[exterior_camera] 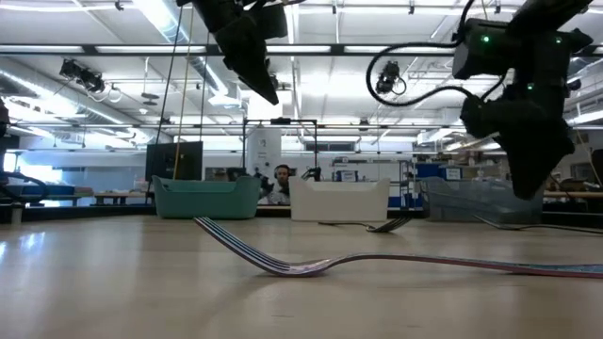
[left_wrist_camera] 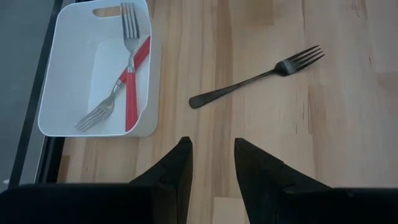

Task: Sort silverware by color (type)
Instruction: Put the iridescent blue fork into the green bin

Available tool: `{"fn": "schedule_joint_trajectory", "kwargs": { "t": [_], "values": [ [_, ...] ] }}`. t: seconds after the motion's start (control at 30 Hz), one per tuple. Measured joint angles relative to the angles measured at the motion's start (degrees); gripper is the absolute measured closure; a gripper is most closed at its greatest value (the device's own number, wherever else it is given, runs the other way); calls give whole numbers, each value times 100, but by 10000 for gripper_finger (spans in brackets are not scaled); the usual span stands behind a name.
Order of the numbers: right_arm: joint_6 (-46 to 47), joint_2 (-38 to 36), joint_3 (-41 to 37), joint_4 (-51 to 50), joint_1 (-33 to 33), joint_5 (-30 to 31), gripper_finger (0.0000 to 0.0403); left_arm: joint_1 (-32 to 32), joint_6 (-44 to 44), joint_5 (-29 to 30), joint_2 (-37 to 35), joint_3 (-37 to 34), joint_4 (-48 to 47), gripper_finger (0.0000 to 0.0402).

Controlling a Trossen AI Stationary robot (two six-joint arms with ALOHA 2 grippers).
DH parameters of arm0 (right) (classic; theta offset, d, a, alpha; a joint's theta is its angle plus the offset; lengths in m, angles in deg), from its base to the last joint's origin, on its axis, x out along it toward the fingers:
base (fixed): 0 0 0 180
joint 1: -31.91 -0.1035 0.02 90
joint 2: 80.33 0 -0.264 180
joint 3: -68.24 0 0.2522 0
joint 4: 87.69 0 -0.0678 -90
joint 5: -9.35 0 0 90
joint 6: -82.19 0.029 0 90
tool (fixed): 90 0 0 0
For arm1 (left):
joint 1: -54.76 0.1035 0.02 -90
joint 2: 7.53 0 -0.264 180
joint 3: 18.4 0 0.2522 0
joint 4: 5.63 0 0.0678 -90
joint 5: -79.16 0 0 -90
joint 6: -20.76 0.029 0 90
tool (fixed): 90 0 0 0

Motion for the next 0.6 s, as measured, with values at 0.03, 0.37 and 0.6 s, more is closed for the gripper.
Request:
{"fn": "schedule_joint_trajectory", "kwargs": {
  "t": [0.03,0.37,0.6],
  "values": [
    [89,73,-20,-3,-87,-23,285,0,1,0,0,-2,-1,283],
    [1232,344,-39,283,-1570,-930,285,0,-2,0,0,-4,2,283],
    [2274,361,-41,1304,-3070,-766,285,-2,-15,0,2,-4,128,283]
  ]
}}
